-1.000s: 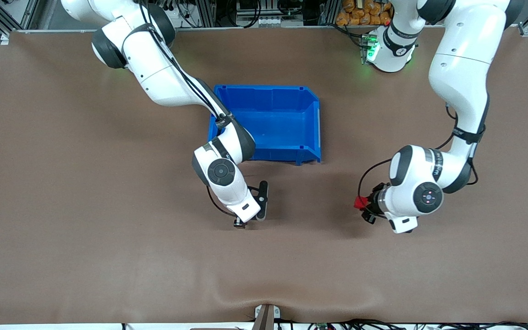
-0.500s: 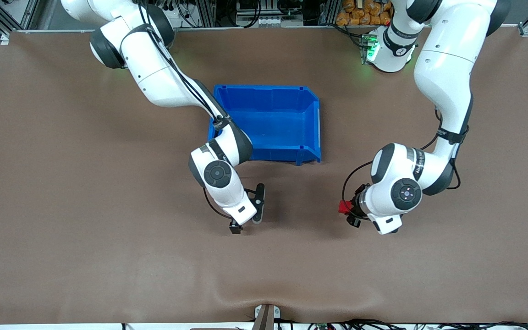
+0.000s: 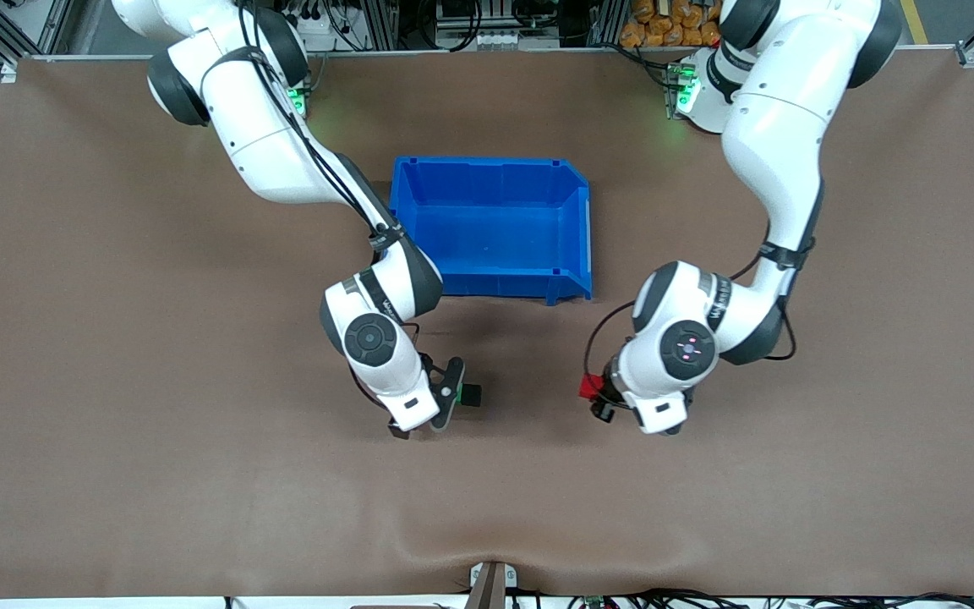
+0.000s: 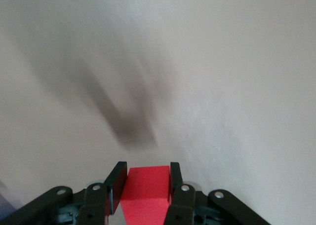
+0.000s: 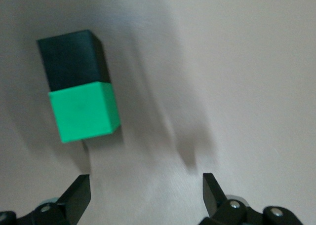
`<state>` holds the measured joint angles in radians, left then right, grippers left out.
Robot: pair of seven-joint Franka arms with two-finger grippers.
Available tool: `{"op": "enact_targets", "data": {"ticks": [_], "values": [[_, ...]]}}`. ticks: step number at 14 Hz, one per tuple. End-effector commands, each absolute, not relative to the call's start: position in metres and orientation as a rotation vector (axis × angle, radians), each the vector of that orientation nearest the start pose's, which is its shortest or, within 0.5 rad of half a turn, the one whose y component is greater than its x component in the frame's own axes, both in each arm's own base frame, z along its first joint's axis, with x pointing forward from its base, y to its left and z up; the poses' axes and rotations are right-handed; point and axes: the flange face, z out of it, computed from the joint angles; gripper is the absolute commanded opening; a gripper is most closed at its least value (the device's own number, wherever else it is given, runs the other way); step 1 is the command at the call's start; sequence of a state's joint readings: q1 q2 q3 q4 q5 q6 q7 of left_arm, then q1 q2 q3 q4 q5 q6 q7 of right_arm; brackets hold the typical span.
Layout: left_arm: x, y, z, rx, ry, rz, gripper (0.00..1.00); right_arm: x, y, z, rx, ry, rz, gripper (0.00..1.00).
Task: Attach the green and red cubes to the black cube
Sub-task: 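Set the green cube against the black cube while the left gripper carries the red cube, then open the right gripper and lift away while the left gripper lowers the red cube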
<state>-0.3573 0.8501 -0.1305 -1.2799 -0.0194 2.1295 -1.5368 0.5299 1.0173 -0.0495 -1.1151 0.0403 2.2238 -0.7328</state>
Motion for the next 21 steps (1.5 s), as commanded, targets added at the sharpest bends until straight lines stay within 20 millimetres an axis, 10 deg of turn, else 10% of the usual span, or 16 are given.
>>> {"op": "enact_targets", "data": {"ticks": [1,12,16,21], "values": [[0.676,-0.363,0.238,-2.803,-1.693,0.098,0.00,0.701,0.325,0.209,-2.729,-1.567,-0.138,1.00],[0.660,-0.443,0.217,-2.863,-1.848,0.020,0.00,0.783,0.040,0.289,-3.066,-0.877,-0.353,1.00],[0.655,-0.457,0.208,-2.850,-1.957,0.006,0.00,0.752,-0.013,0.325,-3.093,-0.758,-0.330,1.00],[0.644,-0.473,0.189,-2.873,-1.988,-0.005,0.00,0.665,-0.021,0.356,-3.111,-0.499,-0.219,1.00]]}}
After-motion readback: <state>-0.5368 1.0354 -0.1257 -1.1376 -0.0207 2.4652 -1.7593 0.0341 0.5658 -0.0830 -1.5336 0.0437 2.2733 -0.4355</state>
